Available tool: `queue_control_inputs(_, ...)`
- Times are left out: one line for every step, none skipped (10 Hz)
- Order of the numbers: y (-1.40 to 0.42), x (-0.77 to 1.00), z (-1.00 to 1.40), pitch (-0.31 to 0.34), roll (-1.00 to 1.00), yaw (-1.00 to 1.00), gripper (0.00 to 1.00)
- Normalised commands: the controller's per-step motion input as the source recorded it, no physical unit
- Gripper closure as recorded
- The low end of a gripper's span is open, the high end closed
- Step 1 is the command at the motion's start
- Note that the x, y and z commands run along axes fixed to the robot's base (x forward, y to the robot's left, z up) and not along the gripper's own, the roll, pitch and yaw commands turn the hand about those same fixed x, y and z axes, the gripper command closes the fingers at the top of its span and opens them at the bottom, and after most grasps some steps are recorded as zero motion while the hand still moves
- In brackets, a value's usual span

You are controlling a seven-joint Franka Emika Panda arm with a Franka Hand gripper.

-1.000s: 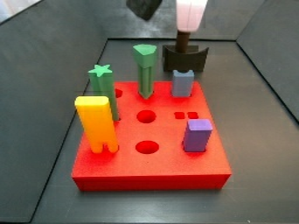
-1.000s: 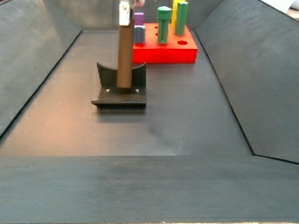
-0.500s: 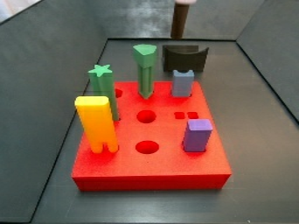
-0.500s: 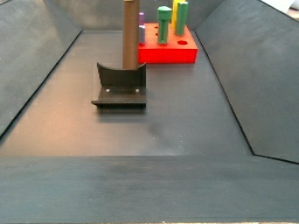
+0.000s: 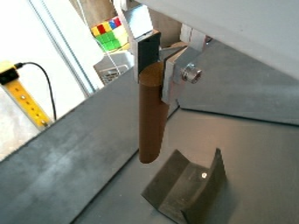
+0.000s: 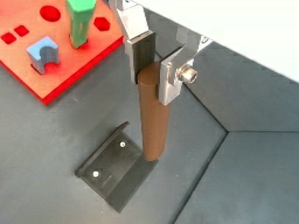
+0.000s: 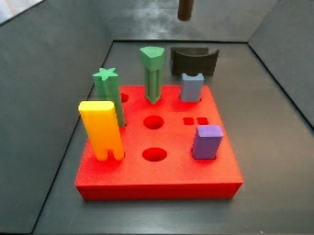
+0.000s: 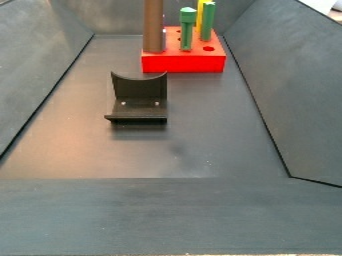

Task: Pick up the oval object. Move up. Place the oval object on the fixture. Regrasp the oval object. Move to above the board. Insert the oval object.
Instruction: Move to above the board.

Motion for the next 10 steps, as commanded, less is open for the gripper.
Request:
queue_control_inputs(-0.01, -0.04, 0.62, 0.090, -0.08, 0.00, 1.00)
queue_control_inputs(-0.01, -0.01, 0.43, 0.108, -0.08, 0.00, 1.00)
queue_control_inputs(-0.01, 0.01, 0.24, 0.134, -0.07, 0.00, 1.00)
queue_control_inputs(-1.00, -0.47, 0.10, 0.079, -0.30, 1.00, 1.00)
queue_control_inputs(-1.00, -0.47, 0.08, 0.070, -0.29, 1.00, 1.00)
queue_control_inputs(-1.00, -0.46, 0.09, 0.059, -0.28, 1.00, 1.00)
queue_control_inputs(-1.00, -0.45, 0.09, 0.031, -0.28, 1.00, 1.00)
queue_control_inputs(-1.00, -0.44, 0.09, 0.020, -0.28, 1.00, 1.00)
queue_control_inputs(-1.00, -0.43, 0.10, -0.004, -0.27, 1.00, 1.00)
queue_control_inputs(-0.80, -0.34, 0.10, -0.024, -0.26, 1.00, 1.00)
